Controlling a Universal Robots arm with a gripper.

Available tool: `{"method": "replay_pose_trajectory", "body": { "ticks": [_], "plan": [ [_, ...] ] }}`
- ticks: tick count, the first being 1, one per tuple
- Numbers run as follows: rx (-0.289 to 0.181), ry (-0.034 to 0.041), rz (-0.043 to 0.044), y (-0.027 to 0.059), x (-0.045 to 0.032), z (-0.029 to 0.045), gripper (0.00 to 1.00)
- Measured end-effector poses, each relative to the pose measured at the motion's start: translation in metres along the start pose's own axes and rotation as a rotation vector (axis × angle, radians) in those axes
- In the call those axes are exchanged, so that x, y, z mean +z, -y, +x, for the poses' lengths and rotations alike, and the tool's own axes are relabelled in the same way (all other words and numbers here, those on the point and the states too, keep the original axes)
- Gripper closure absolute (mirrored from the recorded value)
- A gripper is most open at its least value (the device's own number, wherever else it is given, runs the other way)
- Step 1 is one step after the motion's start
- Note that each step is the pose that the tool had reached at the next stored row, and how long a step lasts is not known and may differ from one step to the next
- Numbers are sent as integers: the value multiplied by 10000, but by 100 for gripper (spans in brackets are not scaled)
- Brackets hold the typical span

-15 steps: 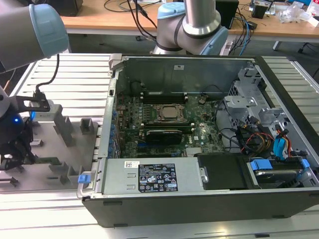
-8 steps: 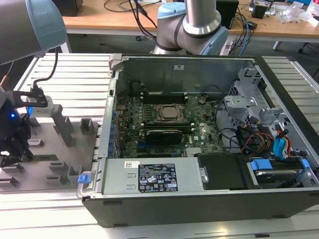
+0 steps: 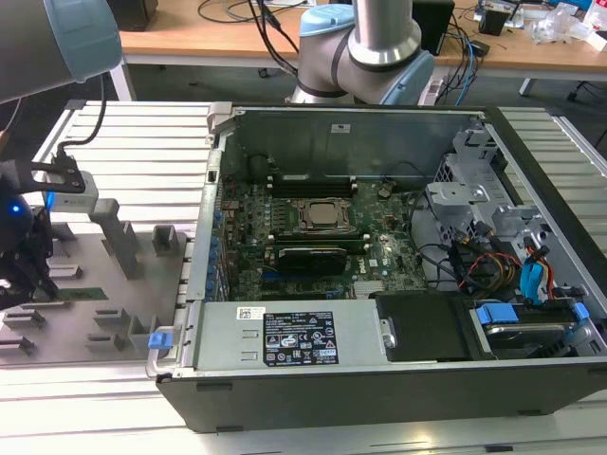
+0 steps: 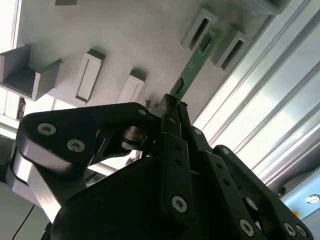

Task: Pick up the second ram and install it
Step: 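Pick up the second ram and move it above second insertion slot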

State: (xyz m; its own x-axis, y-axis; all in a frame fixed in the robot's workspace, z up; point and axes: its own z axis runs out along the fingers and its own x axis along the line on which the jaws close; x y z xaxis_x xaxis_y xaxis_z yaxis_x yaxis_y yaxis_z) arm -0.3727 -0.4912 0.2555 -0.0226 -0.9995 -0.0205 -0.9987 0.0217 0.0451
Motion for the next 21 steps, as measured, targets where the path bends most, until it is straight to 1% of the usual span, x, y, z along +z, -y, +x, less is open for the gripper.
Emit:
{"method": "replay_pose_trajectory", "body": {
  "ticks": [3,4,8,10,15,21],
  "plan": [
    [1,-1,0,-3,-66,-2,87],
    [1,-1,0,-5,-102,-3,87],
    [1,0,1,-7,-149,-4,87],
    [1,0,0,-9,-191,-4,87],
    [0,0,1,-11,-253,-6,87],
    [0,0,0,-16,-359,-9,87]
  ]
}}
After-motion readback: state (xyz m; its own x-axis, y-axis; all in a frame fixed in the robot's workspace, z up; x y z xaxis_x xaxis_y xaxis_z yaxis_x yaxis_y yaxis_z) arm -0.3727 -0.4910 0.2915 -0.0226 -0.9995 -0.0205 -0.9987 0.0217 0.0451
